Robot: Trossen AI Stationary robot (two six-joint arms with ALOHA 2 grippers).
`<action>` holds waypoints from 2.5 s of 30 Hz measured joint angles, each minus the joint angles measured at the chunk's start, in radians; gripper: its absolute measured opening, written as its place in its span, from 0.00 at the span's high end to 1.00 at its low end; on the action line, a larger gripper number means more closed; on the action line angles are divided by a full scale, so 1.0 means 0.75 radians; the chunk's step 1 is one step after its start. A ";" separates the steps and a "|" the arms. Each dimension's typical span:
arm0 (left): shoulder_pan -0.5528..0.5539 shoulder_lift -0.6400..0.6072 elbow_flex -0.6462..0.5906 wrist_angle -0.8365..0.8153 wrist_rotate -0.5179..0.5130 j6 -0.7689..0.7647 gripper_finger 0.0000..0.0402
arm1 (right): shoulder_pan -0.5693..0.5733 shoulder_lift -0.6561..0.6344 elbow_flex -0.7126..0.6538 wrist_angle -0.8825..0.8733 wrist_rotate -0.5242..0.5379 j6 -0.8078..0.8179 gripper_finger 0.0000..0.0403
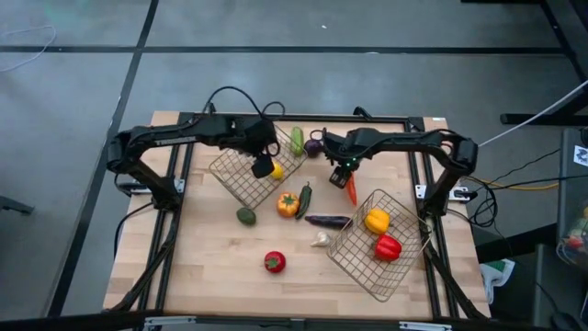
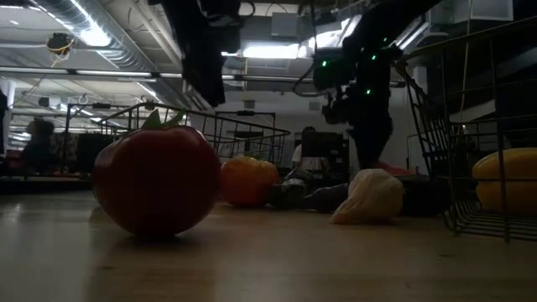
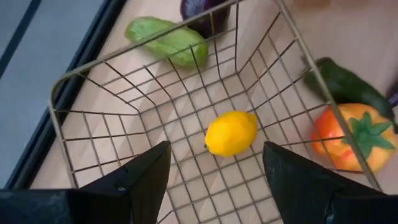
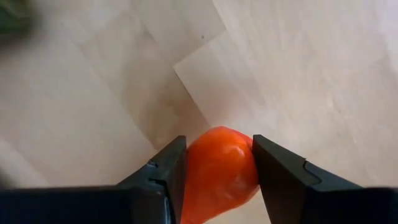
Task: Sort produce into baskets
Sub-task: Put the carrot into the bottom basket
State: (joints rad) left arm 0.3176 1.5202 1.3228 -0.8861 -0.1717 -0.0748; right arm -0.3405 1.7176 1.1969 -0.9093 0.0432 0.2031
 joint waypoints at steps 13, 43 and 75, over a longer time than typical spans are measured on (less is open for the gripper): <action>-0.003 -0.081 0.000 -0.002 0.000 -0.006 0.38 | 0.001 -0.385 0.000 -0.061 -0.256 0.029 0.61; -0.005 -0.081 0.000 0.005 0.000 -0.041 0.38 | 0.919 -0.547 0.001 -0.124 -0.244 0.047 0.61; -0.005 -0.080 0.000 0.009 0.000 -0.041 0.38 | 1.073 -0.154 0.001 0.161 -0.258 0.013 0.60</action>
State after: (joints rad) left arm 0.3138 1.4601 1.3228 -0.8793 -0.1719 -0.1055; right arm 0.4644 1.6020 1.1973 -0.7886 -0.1501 0.2131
